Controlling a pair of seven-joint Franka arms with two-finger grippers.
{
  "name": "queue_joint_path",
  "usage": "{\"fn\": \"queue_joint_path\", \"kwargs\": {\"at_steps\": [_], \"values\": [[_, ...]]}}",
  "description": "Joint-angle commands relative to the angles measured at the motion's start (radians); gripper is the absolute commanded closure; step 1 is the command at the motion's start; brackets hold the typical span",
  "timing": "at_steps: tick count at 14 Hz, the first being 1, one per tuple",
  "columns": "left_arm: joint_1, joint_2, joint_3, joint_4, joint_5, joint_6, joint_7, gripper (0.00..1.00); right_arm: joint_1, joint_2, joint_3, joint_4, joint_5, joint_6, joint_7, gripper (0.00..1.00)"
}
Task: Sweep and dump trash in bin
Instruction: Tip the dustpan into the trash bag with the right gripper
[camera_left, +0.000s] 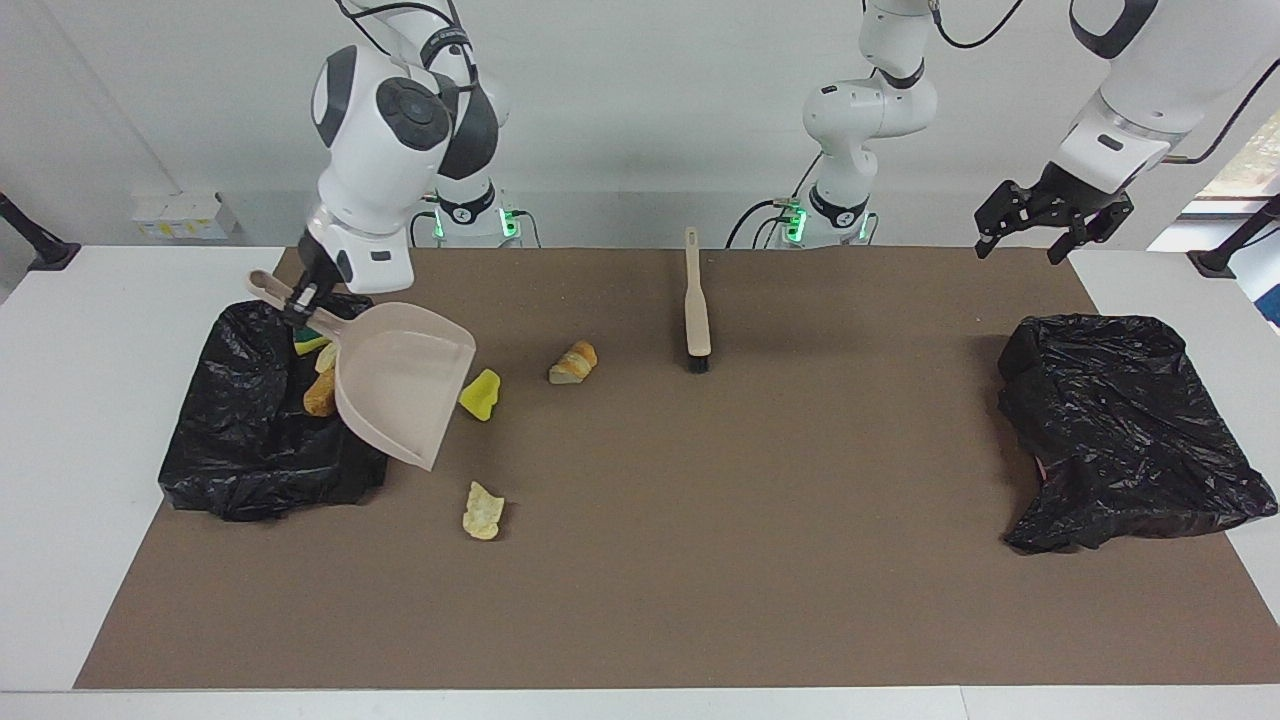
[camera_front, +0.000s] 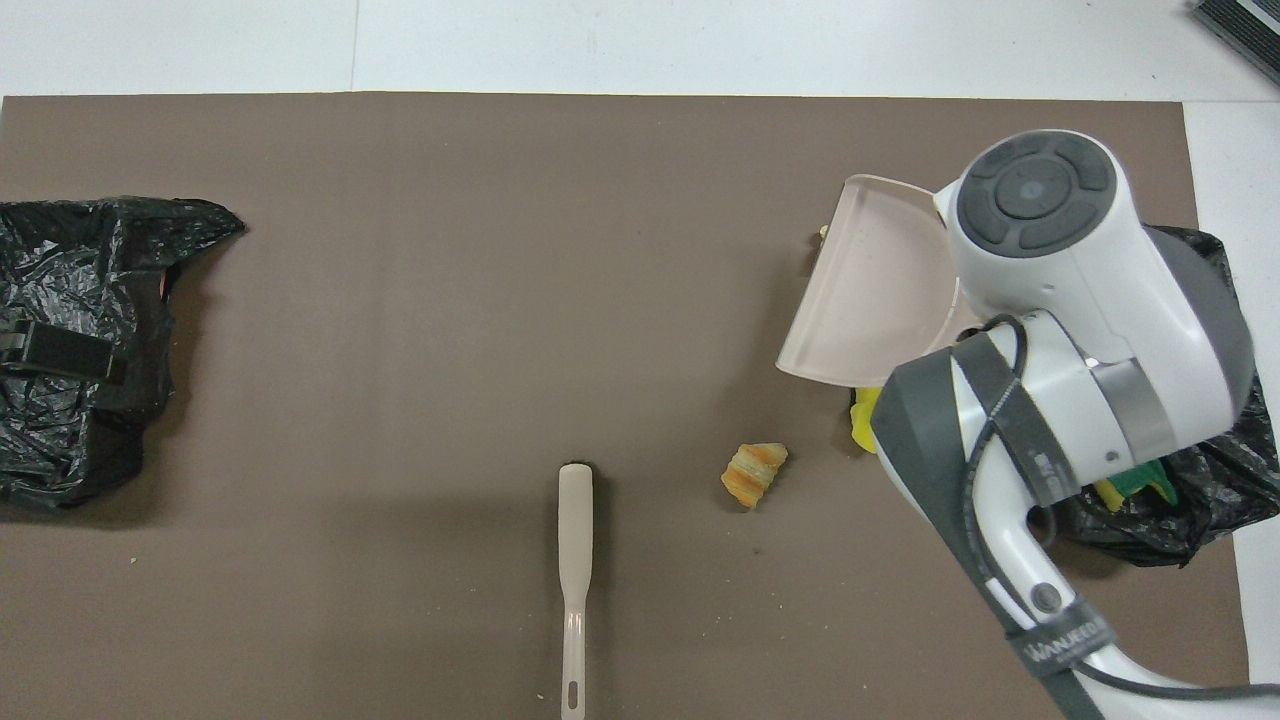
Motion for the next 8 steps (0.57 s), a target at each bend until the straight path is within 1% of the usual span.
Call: {"fn": "queue_joint_path", "kwargs": {"at_steps": [1,2,6,8], "values": [[0.008,-0.011,-0.009,-0.012,0.021,0.007,-0.011,0.00,0.036,0.094,0.000,0.124,0.121,-0.024,0.233,1.00],[0.008,-0.011,-0.009,-0.012,0.021,0.007,-0.011,0.00,0.061,0.135,0.000,0.174,0.160,-0.025,0.317,1.00],[0.008,-0.011,-0.007,-0.012,0.021,0.007,-0.011,0.00,0.169,0.316,-0.002,0.402,0.245,-0.025,0.670,1.00],[0.008,-0.011,-0.007,-0.012,0.021,0.007,-0.011,0.00,0.237,0.367,-0.008,0.469,0.247,-0.021,0.814,1.00]]}}
